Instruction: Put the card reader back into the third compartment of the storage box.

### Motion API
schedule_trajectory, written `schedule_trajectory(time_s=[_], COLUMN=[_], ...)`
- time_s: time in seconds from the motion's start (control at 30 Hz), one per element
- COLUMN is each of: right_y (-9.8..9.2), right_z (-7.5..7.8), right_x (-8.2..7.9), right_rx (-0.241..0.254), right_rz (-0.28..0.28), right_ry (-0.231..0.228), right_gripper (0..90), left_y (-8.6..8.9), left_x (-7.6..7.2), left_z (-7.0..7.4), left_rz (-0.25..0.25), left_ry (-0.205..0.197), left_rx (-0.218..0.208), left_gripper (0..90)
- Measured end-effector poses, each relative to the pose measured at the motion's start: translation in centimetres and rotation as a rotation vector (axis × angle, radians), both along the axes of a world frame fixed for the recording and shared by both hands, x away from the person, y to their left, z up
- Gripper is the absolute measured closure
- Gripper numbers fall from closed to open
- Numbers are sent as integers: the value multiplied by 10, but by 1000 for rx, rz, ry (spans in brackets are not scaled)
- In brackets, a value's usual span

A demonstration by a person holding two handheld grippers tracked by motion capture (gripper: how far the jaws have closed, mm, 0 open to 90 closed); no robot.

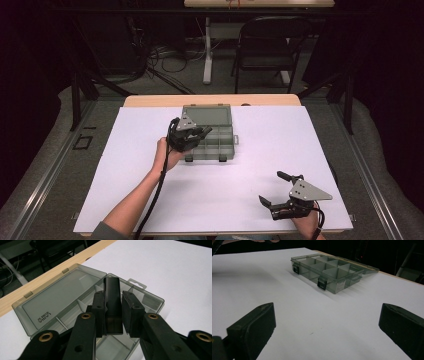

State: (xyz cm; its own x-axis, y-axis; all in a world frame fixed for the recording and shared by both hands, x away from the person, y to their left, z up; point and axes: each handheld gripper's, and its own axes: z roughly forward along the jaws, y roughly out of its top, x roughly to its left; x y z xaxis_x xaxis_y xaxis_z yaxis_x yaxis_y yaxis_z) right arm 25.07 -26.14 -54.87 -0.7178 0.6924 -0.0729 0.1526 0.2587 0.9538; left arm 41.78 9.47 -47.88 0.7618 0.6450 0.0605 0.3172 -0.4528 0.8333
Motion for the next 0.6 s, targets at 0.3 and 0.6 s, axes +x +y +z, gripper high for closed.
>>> schedule_trajectory(time_s=[0.3, 0.6], right_y=[0, 0], right_z=[0, 0], right_x=[0, 0], right_rx=[1, 0], right_rz=[1, 0], right_ry=[0, -1], right_gripper=[6, 6], left_y=[-7, -12], left_x=[10, 21], left_z=[-3, -9], left_rz=[27, 68], left_ry=[19, 43], left_rx=[7, 13], left_gripper=[734, 734])
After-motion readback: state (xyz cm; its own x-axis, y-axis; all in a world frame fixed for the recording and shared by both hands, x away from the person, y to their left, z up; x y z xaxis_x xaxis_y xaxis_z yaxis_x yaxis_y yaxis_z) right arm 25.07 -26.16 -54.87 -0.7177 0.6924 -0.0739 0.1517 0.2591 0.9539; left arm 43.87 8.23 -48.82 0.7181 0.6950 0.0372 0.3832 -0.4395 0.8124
